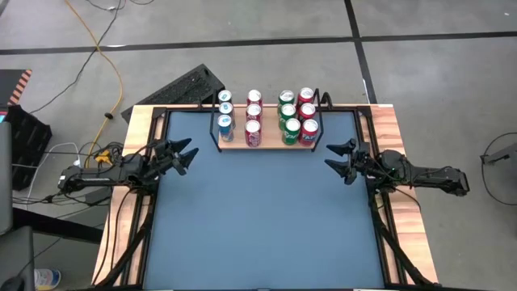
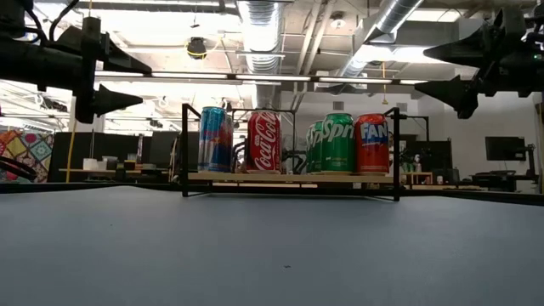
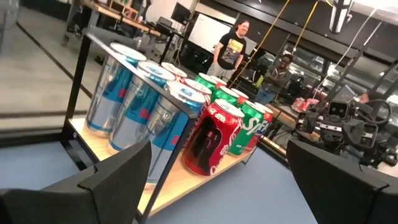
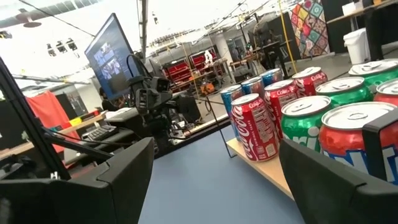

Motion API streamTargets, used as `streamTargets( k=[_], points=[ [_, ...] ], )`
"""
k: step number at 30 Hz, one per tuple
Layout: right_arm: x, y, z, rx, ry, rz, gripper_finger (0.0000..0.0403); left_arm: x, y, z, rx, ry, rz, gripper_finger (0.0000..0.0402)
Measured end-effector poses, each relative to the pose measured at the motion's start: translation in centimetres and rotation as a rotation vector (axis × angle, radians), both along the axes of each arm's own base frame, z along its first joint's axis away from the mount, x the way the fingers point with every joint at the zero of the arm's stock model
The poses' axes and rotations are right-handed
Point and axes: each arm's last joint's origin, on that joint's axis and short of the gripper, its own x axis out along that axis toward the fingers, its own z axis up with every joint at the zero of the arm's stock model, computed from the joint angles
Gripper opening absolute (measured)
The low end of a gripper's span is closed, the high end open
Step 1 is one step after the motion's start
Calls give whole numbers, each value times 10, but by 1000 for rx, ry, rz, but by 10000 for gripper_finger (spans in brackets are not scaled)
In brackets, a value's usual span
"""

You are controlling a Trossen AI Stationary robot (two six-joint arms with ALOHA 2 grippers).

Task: Place canned beverage on shelf
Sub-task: Return to Home Position

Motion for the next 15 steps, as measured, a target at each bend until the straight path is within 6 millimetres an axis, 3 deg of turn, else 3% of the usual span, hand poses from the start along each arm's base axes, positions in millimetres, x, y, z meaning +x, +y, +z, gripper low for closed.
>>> streamTargets(
  k=[15],
  points=[
    [-1, 1, 7, -173, -25, -3, 338, -1, -1, 8, 230, 76, 2, 359]
  ],
)
